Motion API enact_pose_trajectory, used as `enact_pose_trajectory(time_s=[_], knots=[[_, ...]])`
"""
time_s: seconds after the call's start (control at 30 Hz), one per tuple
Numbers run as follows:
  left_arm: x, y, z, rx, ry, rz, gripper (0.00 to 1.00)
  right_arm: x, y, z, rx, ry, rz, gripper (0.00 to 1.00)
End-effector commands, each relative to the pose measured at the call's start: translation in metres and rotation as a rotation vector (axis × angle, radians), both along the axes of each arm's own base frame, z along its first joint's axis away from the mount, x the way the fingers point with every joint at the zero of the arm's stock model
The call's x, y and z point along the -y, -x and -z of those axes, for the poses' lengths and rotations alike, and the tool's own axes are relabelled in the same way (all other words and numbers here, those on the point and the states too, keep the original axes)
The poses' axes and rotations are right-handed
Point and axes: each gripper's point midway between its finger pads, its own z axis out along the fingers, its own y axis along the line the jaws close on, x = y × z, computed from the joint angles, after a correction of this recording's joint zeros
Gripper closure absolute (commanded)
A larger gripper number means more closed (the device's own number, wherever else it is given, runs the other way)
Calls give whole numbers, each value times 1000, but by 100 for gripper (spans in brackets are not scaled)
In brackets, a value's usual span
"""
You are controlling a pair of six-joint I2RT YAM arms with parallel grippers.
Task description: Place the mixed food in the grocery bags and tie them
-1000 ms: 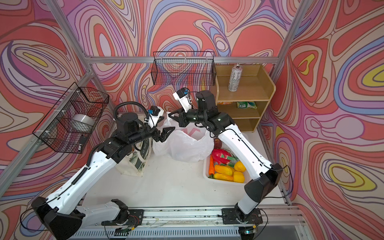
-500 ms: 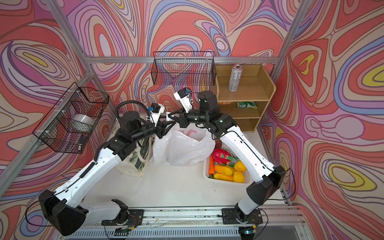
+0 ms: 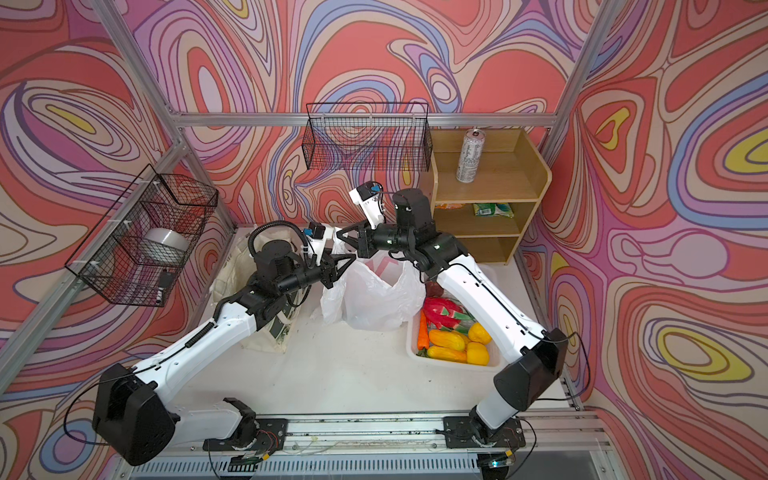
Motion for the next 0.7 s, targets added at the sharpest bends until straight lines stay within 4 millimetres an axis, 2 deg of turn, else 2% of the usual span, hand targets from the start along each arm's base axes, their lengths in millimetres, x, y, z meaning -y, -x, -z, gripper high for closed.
enact_pose_trajectory(time_s=[0.0, 0.1, 0.23, 0.37, 0.53, 0.6, 0.67], knots=[[-2, -5, -15, 13, 63, -25, 76, 7, 7, -30, 79, -66, 17, 100], [-3, -9, -15, 2, 122, -45, 81, 8, 5, -30, 79, -76, 32, 100], [-5, -16, 3, -46, 138, -80, 80, 11, 5, -33, 84, -85, 51, 100], [-7, -19, 14, -87, 138, -105, 71, 12, 3, -33, 83, -85, 67, 100], [-12, -21, 14, -82, 138, -146, 52, 13, 1, -31, 81, -88, 80, 100], [-10, -20, 15, -73, 126, -136, 51, 13, 1, -32, 81, -93, 82, 100], [-10, -20, 17, -64, 121, -134, 54, 13, 1, -32, 79, -95, 82, 100]])
